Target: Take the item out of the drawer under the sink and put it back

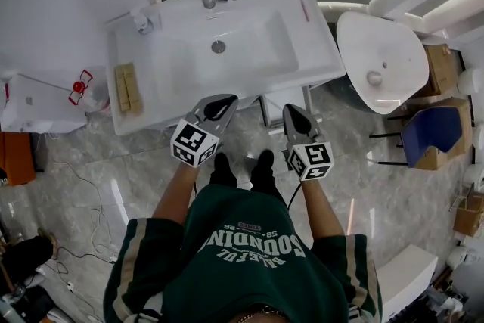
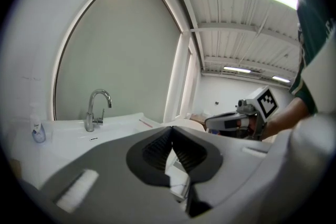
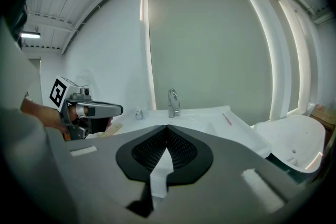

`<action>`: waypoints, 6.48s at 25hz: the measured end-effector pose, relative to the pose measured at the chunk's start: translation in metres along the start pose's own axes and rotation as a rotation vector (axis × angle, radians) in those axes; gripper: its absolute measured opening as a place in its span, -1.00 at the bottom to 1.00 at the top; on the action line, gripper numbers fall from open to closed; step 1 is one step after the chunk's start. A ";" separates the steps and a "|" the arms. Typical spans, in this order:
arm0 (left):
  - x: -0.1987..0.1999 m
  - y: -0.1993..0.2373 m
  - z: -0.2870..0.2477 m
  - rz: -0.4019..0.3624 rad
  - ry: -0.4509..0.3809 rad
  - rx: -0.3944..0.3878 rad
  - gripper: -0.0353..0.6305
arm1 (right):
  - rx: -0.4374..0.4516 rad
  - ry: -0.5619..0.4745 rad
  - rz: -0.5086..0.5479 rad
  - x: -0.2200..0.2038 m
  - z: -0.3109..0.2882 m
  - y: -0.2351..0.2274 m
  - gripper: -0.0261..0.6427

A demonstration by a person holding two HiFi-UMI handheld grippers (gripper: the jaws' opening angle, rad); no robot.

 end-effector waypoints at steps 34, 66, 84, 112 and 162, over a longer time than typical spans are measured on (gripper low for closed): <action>-0.072 -0.048 -0.053 0.151 0.160 0.162 -0.74 | 0.172 0.326 0.026 -0.109 -0.011 -0.105 -0.68; -0.186 -0.055 -0.042 0.312 0.299 0.406 -0.74 | 0.430 0.951 0.360 -0.353 -0.161 -0.186 -0.59; -0.225 -0.070 -0.022 0.380 0.335 0.496 -0.74 | 0.415 1.098 0.467 -0.429 -0.195 -0.194 -0.60; -0.170 -0.061 -0.002 0.306 0.285 0.392 -0.74 | 0.306 1.133 0.467 -0.350 -0.141 -0.177 -0.78; 0.023 0.038 0.064 -0.021 -0.010 0.352 -0.74 | 0.169 -0.021 0.118 0.075 -0.044 -0.054 -0.78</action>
Point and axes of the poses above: the fingertips, and each gripper's own axes: z backward along the fingers, y to its left, x out of its top, the point moved 7 cm from there along z, backward along the fingers, and after that the axes turned 6 degrees about x, right-handed, at the moved point
